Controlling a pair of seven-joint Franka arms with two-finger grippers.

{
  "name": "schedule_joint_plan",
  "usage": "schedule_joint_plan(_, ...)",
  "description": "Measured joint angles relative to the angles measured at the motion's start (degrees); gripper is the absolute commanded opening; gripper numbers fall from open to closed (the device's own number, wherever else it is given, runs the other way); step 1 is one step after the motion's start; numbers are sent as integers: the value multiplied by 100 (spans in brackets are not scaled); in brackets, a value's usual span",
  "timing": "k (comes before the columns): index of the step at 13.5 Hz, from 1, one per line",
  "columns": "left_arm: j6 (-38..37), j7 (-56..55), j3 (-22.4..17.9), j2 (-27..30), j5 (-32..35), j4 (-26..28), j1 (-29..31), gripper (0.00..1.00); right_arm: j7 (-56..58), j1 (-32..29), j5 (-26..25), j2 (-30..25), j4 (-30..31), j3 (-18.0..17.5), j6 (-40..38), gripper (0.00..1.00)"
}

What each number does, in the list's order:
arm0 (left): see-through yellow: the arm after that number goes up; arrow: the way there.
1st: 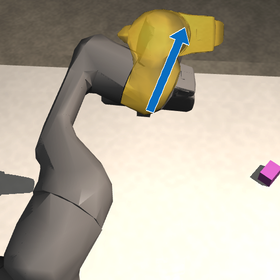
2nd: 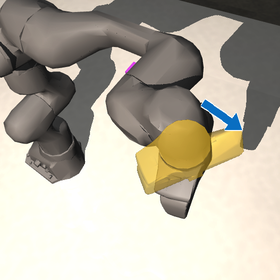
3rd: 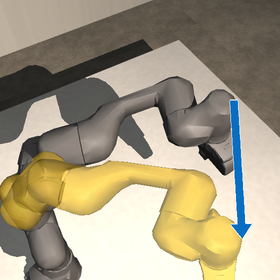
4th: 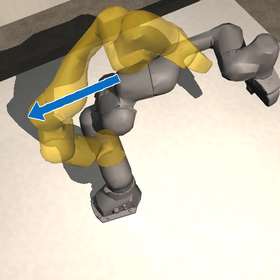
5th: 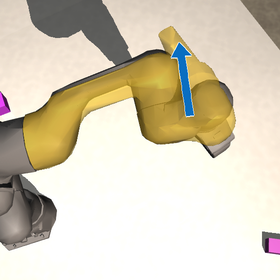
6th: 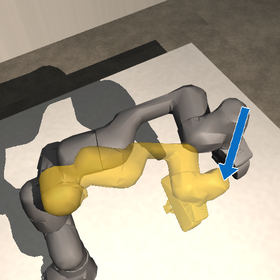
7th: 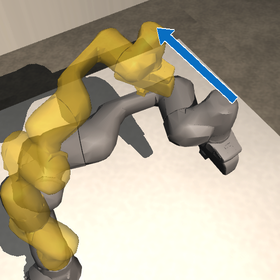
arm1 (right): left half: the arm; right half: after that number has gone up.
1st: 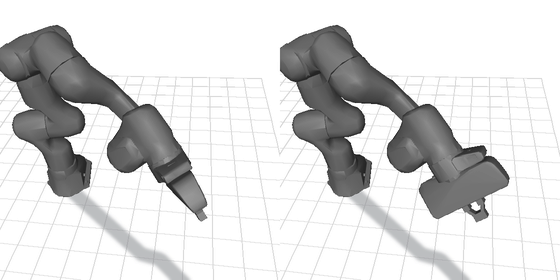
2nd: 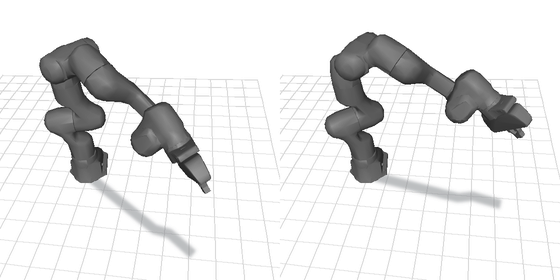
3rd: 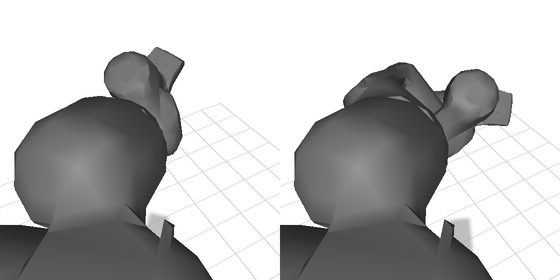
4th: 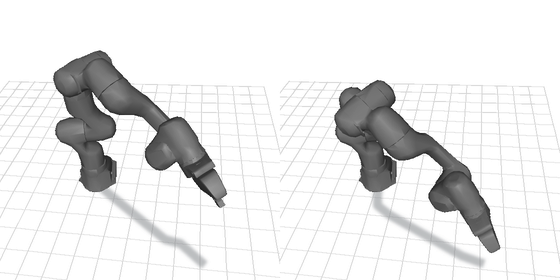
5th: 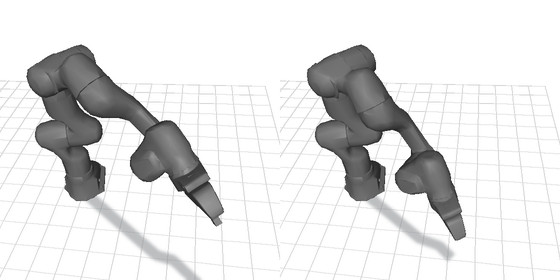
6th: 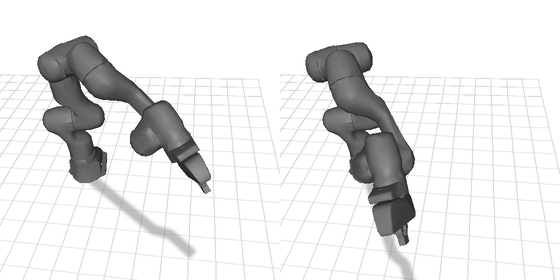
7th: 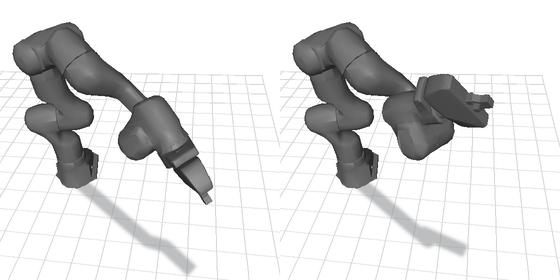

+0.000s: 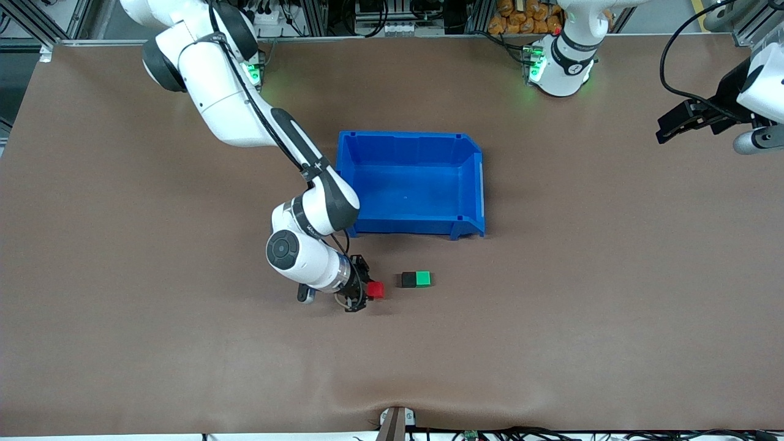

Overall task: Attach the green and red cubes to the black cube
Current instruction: 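Lower the red cube against the black cube beside the green cube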

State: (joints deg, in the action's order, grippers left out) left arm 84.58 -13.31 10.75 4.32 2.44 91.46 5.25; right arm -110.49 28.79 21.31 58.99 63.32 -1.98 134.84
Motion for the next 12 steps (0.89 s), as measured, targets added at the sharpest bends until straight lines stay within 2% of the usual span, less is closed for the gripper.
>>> schedule_joint_plan(12, 0, 0, 14, 0, 0, 0, 0, 100, -243, 143, 2, 142, -94, -31, 40, 0)
